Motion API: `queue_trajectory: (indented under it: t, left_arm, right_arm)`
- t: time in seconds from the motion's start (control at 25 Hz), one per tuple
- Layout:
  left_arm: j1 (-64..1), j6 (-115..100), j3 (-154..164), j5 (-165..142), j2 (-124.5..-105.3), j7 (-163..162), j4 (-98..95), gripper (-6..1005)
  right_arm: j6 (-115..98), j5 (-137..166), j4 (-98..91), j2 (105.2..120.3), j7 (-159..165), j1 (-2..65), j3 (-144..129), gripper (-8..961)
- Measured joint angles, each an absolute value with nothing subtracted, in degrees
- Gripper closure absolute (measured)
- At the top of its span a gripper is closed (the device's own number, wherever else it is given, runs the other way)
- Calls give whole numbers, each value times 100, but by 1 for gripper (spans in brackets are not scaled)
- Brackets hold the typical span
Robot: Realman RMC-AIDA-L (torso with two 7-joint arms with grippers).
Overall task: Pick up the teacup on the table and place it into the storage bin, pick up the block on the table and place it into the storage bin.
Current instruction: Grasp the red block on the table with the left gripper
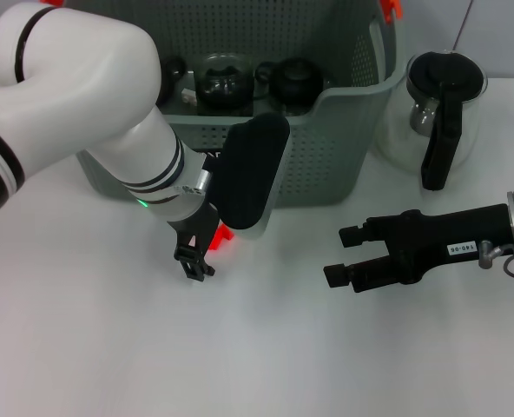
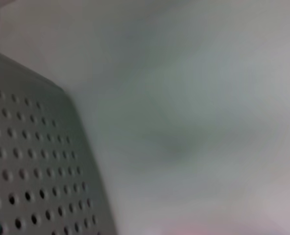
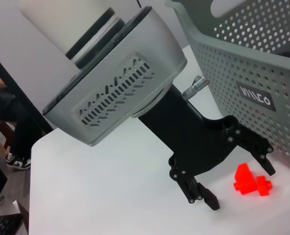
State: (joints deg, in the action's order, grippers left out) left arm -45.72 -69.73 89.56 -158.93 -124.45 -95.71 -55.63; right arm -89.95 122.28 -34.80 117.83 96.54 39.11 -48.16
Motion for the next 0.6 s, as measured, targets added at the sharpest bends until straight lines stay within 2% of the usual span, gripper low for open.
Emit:
queue_trajectory:
  t: [0.44,0.6]
  left_arm:
    - [-4551,-6837,8906,-16049,-12428,-9646,-5456,171]
    - [-4541,-6829,8887,-16051,-12427,-9651,-5452,318]
  right_arm:
    - [-8981,12227,-3480,11786,9658,3902,-4816,30]
    - [-8981,12226,-3480,11786,9659,3902,-4816,30]
